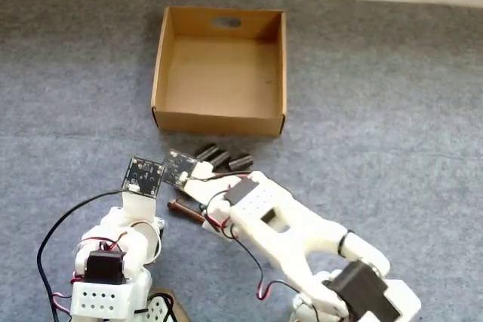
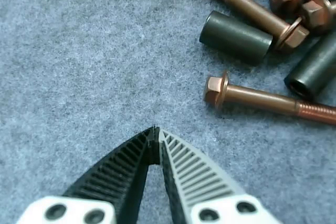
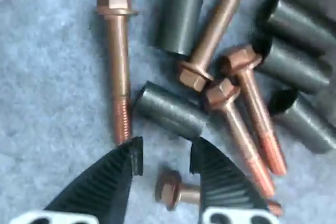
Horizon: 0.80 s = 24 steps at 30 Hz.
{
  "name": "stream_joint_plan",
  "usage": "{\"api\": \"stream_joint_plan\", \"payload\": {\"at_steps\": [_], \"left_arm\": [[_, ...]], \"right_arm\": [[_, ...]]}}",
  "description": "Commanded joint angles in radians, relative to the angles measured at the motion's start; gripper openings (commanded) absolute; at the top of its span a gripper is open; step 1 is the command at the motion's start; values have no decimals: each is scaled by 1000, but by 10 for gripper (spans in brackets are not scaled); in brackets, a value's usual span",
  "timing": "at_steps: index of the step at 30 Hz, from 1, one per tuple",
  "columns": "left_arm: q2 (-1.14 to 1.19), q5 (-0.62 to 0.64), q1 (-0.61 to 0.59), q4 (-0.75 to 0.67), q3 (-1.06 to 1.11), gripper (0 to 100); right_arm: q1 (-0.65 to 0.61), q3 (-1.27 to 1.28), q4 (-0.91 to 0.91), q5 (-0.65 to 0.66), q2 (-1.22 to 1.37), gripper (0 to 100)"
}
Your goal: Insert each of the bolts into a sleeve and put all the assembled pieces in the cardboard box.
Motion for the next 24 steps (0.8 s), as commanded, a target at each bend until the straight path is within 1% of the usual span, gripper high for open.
{"api": "stream_joint_plan", "payload": {"at_steps": [1, 6, 9, 12, 20, 22, 24], "left_arm": [[-5, 8, 15, 2, 18, 10], [-5, 8, 15, 2, 18, 10], [-5, 8, 15, 2, 18, 10], [-5, 8, 15, 2, 18, 10], [-5, 8, 15, 2, 18, 10], [-5, 8, 15, 2, 18, 10], [-5, 8, 15, 2, 18, 10]], "right_arm": [[-15, -51, -12, 54, 44, 156], [-5, -48, 24, 71, 38, 156], [18, -56, 97, 64, -44, 156], [21, -50, 131, 61, -173, 156], [15, -15, 142, -141, -526, 156], [15, -10, 150, -170, -581, 156], [13, -1, 183, -169, -611, 156]]}}
